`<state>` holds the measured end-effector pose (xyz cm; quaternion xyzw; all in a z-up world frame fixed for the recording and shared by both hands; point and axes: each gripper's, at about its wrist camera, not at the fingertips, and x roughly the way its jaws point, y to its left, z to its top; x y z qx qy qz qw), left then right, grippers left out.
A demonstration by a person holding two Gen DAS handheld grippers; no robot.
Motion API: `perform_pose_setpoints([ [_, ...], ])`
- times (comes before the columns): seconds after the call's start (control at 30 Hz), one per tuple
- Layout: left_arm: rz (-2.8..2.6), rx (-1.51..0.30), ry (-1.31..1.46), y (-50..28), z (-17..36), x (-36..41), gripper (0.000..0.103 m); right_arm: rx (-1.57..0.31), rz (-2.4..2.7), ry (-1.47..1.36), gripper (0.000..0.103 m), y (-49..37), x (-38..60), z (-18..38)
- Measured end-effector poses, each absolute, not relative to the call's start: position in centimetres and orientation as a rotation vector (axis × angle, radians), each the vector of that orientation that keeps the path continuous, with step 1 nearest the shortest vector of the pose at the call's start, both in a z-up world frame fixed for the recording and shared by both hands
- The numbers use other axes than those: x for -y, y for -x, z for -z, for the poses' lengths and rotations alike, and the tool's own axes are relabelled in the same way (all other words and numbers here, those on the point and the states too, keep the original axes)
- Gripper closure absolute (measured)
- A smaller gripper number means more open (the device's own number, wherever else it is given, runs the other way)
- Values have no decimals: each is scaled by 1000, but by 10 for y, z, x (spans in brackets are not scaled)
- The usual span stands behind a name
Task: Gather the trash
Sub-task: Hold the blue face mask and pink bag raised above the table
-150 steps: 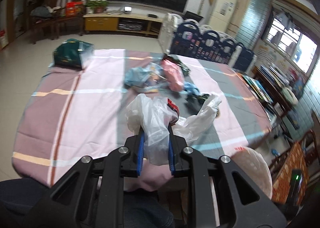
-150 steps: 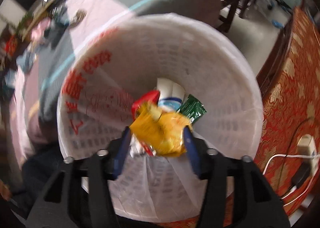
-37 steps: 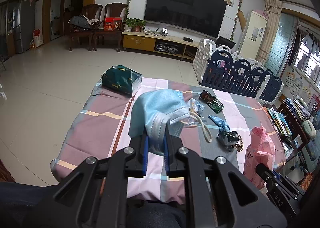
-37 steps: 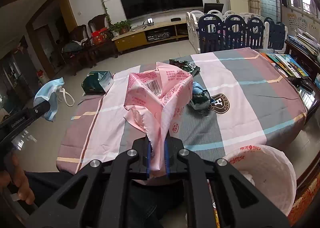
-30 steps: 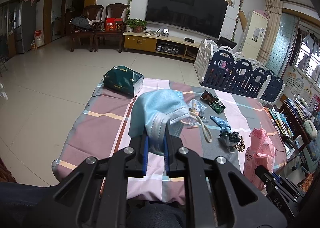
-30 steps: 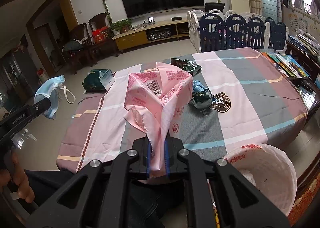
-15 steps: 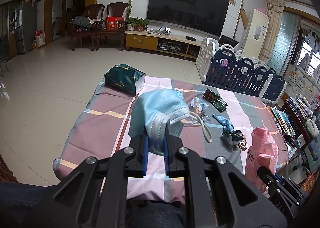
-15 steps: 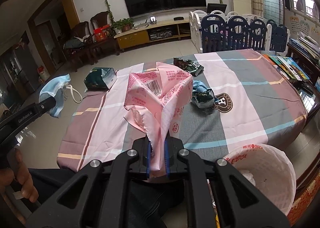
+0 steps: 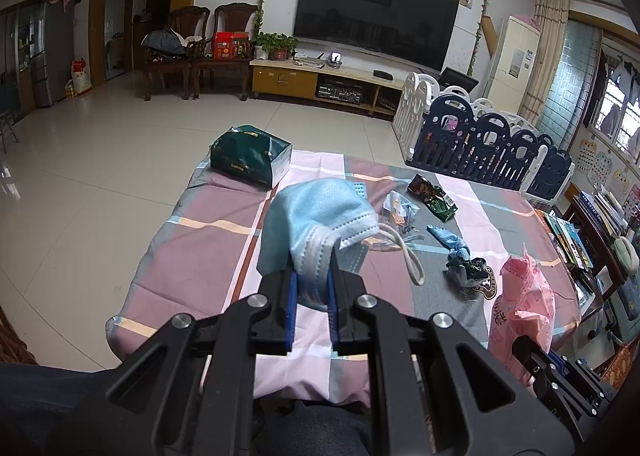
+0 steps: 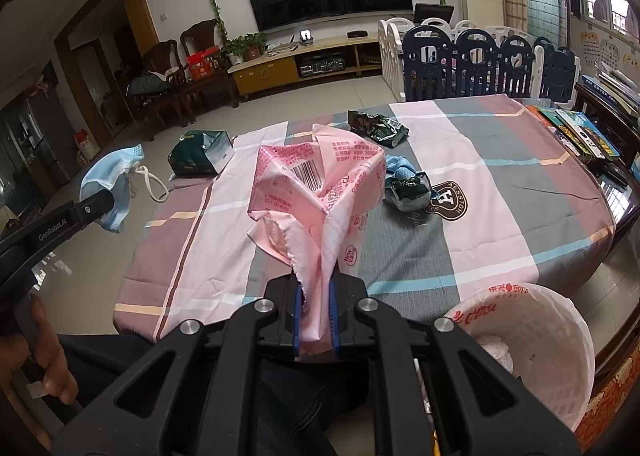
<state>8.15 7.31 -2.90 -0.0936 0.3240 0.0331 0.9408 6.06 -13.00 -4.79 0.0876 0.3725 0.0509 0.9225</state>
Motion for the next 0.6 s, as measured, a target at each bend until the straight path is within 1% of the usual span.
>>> perform_pose_setpoints([
  [0.37, -72, -670, 184, -82, 36, -74, 90, -777, -90, -195, 92, -61, 136, 54],
  [0.6, -71, -678, 178, -82, 37, -71, 90, -795, -5, -207, 92, -48, 177, 57],
])
